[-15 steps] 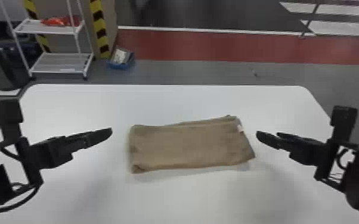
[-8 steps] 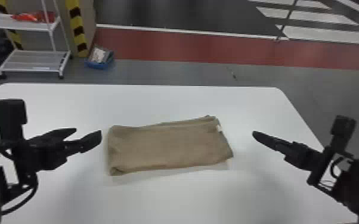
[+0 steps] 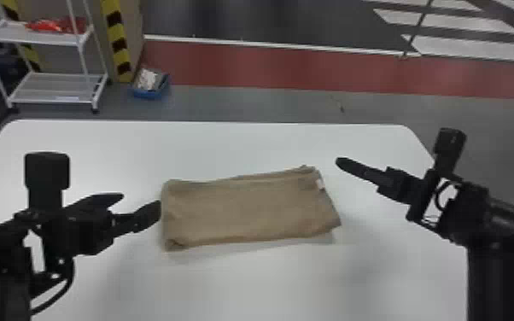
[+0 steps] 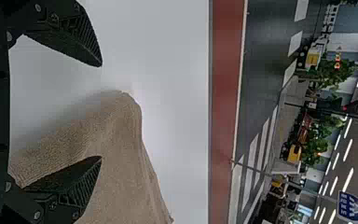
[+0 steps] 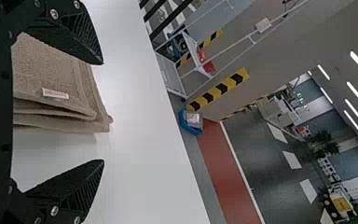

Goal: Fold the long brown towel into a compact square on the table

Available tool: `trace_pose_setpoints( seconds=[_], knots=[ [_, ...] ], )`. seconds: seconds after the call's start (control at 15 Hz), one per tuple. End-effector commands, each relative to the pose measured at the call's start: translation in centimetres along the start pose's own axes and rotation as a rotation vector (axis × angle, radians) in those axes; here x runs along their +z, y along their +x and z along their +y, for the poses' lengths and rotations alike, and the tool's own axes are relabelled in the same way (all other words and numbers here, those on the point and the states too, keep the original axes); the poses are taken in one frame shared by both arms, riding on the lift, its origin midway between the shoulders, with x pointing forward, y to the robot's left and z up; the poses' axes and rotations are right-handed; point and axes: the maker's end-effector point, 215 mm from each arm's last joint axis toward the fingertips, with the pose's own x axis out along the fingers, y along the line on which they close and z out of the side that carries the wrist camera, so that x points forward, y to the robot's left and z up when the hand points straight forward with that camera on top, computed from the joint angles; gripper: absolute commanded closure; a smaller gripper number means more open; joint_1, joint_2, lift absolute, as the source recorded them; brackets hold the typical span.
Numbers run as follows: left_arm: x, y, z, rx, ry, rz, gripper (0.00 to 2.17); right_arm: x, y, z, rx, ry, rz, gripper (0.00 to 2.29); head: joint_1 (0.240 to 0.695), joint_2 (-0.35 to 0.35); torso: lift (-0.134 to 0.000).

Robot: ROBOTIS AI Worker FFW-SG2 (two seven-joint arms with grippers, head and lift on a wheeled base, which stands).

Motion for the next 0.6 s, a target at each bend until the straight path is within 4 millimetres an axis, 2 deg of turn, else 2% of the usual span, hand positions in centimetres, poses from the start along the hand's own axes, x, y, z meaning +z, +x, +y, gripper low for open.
trace_pose_setpoints(
  seconds=[0.0, 0.27, 0.53],
  knots=[
    [-0.2, -0.2, -0.3, -0.002, -0.002, 0.001, 0.20, -0.6, 1.3, -0.6, -0.034, -0.027, 0.050, 0.17, 0.695, -0.133, -0.124],
    [-0.2, -0.3, -0.5, -0.009, -0.003, 0.000, 0.20, -3.7, 2.7, 0.1, -0.039, -0.052, 0.146, 0.22, 0.695, -0.123, -0.124],
    [-0.5, -0.7, -0.5, -0.008, -0.005, 0.001, 0.20, -4.4, 4.5, 0.7, -0.038, -0.086, 0.190, 0.34, 0.695, -0.106, -0.124]
  ],
)
